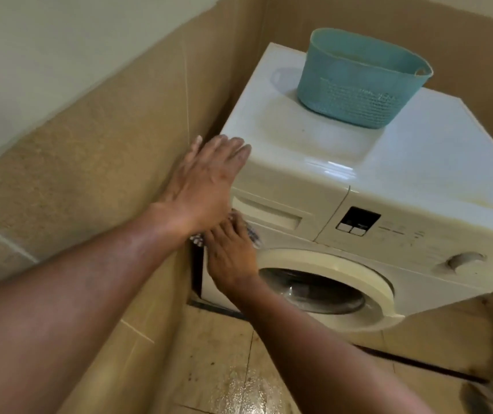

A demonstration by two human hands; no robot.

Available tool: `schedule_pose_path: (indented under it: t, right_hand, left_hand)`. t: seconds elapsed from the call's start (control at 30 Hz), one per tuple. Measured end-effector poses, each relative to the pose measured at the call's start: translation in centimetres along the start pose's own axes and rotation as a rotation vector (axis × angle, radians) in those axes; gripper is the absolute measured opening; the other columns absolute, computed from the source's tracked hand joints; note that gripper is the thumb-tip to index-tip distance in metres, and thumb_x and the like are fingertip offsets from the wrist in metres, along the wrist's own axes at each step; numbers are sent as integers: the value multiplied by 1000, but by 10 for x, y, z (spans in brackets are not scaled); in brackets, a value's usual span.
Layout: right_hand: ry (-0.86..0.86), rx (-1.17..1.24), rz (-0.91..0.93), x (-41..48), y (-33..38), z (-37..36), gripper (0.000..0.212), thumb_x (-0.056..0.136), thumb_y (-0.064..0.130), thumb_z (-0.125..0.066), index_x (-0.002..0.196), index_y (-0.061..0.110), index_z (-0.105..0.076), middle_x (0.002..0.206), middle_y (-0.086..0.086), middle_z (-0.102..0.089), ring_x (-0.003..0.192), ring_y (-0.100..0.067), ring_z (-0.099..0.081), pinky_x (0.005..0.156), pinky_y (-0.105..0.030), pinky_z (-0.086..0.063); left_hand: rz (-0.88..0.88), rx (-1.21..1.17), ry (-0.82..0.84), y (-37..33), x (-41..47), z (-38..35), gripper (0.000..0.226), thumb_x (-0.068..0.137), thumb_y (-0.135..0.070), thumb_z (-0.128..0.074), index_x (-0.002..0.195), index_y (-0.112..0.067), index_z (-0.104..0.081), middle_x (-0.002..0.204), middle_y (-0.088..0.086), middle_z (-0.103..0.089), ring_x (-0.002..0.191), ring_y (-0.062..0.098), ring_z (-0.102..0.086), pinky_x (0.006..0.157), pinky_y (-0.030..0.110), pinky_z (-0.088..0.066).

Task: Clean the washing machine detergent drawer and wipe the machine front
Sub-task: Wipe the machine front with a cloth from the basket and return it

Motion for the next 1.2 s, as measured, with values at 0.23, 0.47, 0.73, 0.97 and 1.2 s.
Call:
schedule_pose_path:
  t: [0.23, 0.47, 0.73, 0.97, 1.2]
  right_hand:
    - [-247, 680, -431, -70, -60, 16, 74, 95, -6, -42, 159, 22, -18, 168, 2, -11, 155, -12, 2, 125, -48, -14]
    - [-1147, 1000, -827, -67, -109, 75, 58, 106, 35, -36, 160, 29, -13, 166, -6, -24, 152, -28, -24, 119, -60, -26]
    - [-521, -54, -219, 40, -81, 103, 59, 102, 50, -38, 151, 19, -44, 150, -12, -49, 143, -32, -38, 122, -58, -12]
    - [-87, -446, 507, 65, -30, 56, 61, 104, 42, -23, 157, 11, -26, 166, -14, -21, 155, -31, -10, 125, -53, 0]
    - [87, -398, 463, -46, -109, 4, 61, 102, 39, -38, 157, 17, -21, 164, -7, -21, 150, -22, -14, 120, -48, -8]
  left_hand:
    - [47, -101, -100, -4, 22, 23, 59, 80, 2, -49, 135, -15, -61, 134, 3, -60, 125, 29, -50, 122, 42, -21]
    - [169, -275, -325, -2, 18, 25, 40, 92, -13, -45, 125, -11, -69, 125, 7, -69, 115, 28, -58, 99, 44, -47]
    - [674, -733, -233, 28, -37, -40, 63, 100, -33, -50, 157, -16, -31, 162, 7, -34, 147, 22, -34, 118, 34, -28]
    - [725, -1166, -436, 20, -58, -62, 57, 90, -51, -45, 140, -25, -54, 129, -14, -61, 107, -12, -57, 78, 6, -42]
    - [715, -900, -138, -2, -105, -93, 74, 94, -58, -43, 159, -27, -25, 165, -1, -28, 148, 14, -26, 108, 26, -22]
Point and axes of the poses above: each hand's wrist, its own x-axis towards the middle knuckle, its own z-axis out of the back of the hand, y = z × x, the point moved 5 cm from there along x, towards the middle knuckle
